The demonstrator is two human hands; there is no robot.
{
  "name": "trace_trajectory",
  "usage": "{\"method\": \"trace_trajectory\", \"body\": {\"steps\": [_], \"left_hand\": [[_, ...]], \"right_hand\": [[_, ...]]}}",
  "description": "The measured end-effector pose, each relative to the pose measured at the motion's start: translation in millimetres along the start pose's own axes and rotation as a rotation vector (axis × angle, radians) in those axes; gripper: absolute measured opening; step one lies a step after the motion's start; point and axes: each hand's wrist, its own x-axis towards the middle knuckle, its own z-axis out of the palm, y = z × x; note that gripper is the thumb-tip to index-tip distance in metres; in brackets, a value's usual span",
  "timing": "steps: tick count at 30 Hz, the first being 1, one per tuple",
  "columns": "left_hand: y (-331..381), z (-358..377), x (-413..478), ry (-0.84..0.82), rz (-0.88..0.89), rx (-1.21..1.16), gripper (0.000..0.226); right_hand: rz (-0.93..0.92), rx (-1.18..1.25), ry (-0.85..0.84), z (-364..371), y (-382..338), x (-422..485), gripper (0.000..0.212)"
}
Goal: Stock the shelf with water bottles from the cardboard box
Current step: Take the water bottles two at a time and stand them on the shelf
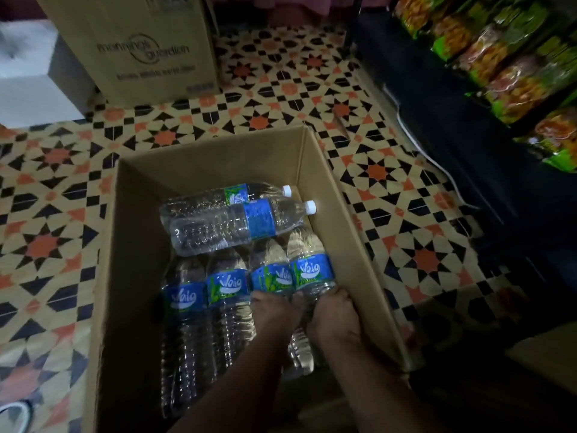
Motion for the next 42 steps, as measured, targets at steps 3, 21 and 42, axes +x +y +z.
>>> {"method": "trace_trajectory", "body": {"steps": [3,21,42], "left_hand": [[-6,-4,7,0.017,0.043,0.032,0.096],[-46,-108,-24,0.102,0.306,0.265,0.098],[-38,-90,-11,0.066,0.216,0.455,0.121]], "right_hand": [[-0.059,-0.036,0.003,-3,5,5,0.055],[0.208,0.538,-0.288,8,-2,6,0.114],[0.332,0.713,-0.233,14,-14,14,0.101]]}}
